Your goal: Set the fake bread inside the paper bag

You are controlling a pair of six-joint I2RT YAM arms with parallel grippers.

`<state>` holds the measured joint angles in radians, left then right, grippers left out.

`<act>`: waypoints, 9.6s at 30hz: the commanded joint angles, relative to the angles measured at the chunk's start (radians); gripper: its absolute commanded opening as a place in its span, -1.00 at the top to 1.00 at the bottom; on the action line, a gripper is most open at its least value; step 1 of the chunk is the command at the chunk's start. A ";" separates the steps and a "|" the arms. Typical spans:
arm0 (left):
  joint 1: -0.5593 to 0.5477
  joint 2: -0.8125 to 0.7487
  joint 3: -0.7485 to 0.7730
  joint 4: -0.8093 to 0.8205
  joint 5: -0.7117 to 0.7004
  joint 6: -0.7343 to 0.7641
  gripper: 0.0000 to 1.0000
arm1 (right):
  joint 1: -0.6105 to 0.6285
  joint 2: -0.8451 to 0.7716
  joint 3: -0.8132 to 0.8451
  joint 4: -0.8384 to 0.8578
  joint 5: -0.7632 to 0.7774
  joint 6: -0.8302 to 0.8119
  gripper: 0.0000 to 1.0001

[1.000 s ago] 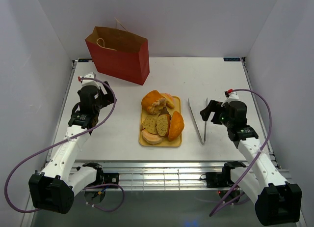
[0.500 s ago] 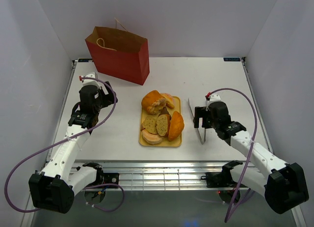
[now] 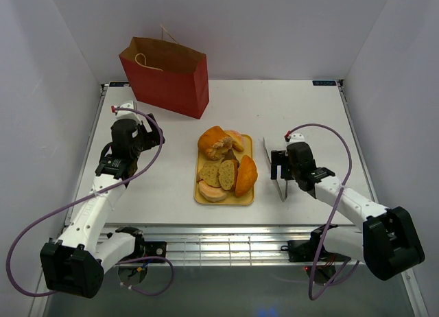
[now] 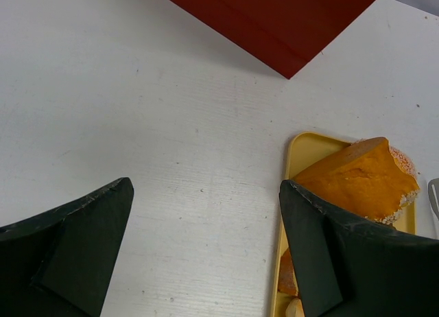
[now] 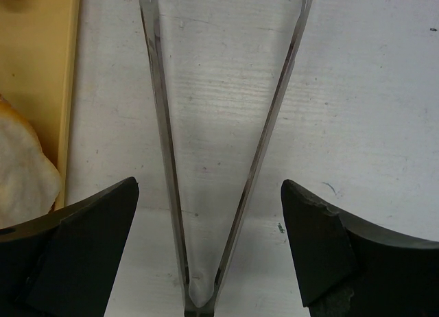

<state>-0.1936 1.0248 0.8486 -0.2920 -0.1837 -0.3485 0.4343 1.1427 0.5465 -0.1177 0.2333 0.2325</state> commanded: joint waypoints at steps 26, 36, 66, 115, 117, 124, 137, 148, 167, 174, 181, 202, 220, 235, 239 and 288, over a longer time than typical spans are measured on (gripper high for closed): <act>-0.003 -0.028 0.033 0.008 0.015 0.009 -0.96 | 0.004 0.226 0.016 0.165 0.044 0.090 -0.88; -0.004 -0.034 0.035 0.005 0.018 0.008 -0.96 | 0.004 0.261 0.032 0.162 0.084 0.096 -0.88; -0.004 -0.028 0.033 -0.001 0.030 0.006 -0.96 | 0.004 0.186 0.104 0.029 0.070 0.067 -0.34; -0.004 -0.031 0.024 0.010 0.029 0.002 -0.96 | 0.224 -0.244 0.385 -0.522 -0.152 0.136 -0.22; -0.004 -0.031 0.024 0.010 0.032 0.002 -0.96 | 0.234 -0.247 0.374 -0.537 -0.150 0.148 -0.22; -0.003 -0.028 0.023 0.008 0.029 0.002 -0.96 | 0.290 -0.248 0.368 -0.571 -0.129 0.180 -0.22; -0.004 -0.028 0.023 0.010 0.029 0.003 -0.96 | 0.356 -0.193 0.366 -0.579 -0.074 0.211 -0.25; -0.004 -0.031 0.024 0.010 0.032 0.003 -0.96 | 0.379 -0.144 0.389 -0.576 -0.011 0.225 -0.26; -0.004 -0.040 0.023 0.013 0.029 0.005 -0.96 | 0.399 -0.089 0.426 -0.562 -0.055 0.231 -0.15; -0.004 -0.045 0.020 0.013 0.032 0.006 -0.96 | 0.399 -0.090 0.425 -0.579 -0.069 0.223 -0.09; -0.004 -0.049 0.018 0.014 0.030 0.008 -0.96 | 0.399 -0.089 0.443 -0.605 -0.084 0.192 0.39; -0.004 -0.051 0.015 0.017 0.010 0.013 -0.96 | 0.397 -0.087 0.656 -0.625 -0.074 0.142 0.84; -0.004 -0.081 0.009 0.014 -0.086 0.008 -0.96 | 0.394 0.121 0.992 -0.392 -0.022 -0.001 0.84; -0.004 -0.072 0.001 0.024 -0.096 -0.017 -0.96 | 0.302 0.610 1.518 -0.142 -0.064 -0.071 0.85; -0.004 -0.058 0.001 0.024 -0.082 -0.023 -0.96 | 0.290 0.741 1.720 -0.106 -0.072 -0.084 0.85; -0.006 -0.054 0.009 0.025 0.009 -0.021 -0.96 | 0.285 0.980 1.606 0.351 -0.083 -0.196 -0.08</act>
<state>-0.1940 0.9844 0.8482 -0.2836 -0.1864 -0.3679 0.7235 2.1803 2.1048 0.1741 0.1574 0.0444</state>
